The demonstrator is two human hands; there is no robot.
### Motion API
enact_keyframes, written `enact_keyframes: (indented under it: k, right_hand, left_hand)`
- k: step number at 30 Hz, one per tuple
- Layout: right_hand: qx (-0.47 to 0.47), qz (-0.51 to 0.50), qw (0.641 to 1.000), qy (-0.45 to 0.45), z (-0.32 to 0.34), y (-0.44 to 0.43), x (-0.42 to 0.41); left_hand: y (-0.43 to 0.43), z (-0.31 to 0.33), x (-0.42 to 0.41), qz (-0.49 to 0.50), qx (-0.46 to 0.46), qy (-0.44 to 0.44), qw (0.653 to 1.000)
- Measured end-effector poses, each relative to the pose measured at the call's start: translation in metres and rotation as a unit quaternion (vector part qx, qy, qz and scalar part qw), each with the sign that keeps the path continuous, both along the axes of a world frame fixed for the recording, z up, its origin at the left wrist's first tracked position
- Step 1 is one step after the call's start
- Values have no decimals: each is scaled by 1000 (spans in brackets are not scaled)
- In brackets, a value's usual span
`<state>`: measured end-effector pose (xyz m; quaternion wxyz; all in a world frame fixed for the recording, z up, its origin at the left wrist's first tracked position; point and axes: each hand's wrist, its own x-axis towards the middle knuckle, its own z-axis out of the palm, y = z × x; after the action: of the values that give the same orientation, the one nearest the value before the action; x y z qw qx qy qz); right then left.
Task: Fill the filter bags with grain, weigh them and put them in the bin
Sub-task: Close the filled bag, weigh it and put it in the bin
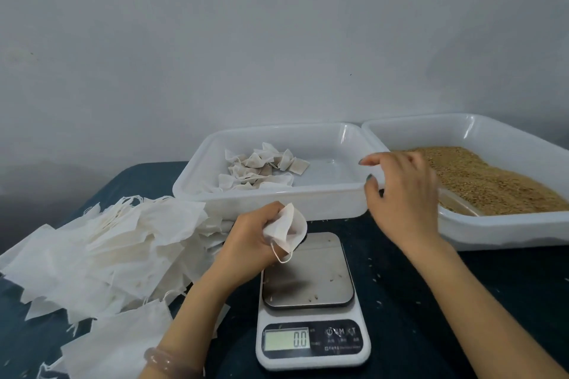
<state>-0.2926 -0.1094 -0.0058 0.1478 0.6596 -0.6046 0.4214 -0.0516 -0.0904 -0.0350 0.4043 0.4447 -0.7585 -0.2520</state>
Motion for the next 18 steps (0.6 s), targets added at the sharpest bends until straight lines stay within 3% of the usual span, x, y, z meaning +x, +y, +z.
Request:
enact_keyframes:
  k: [4,8,10,18]
  right_hand:
    - [205,-118,971,33,29,-21,-59]
    - [445,-192,871,82,40,-30,-100]
    - [480,-212,843,119,32,-35,-112]
    - [492,-189,847,60,14,-45,-122]
  left_hand:
    - [-1,-2,-1,6,11,13,1000]
    - [-1,-4,-2,12,6,3,1000]
    - [-2,-4,-1,14,1,2,1000]
    - [-5,-10,0,8,6,-6,1000]
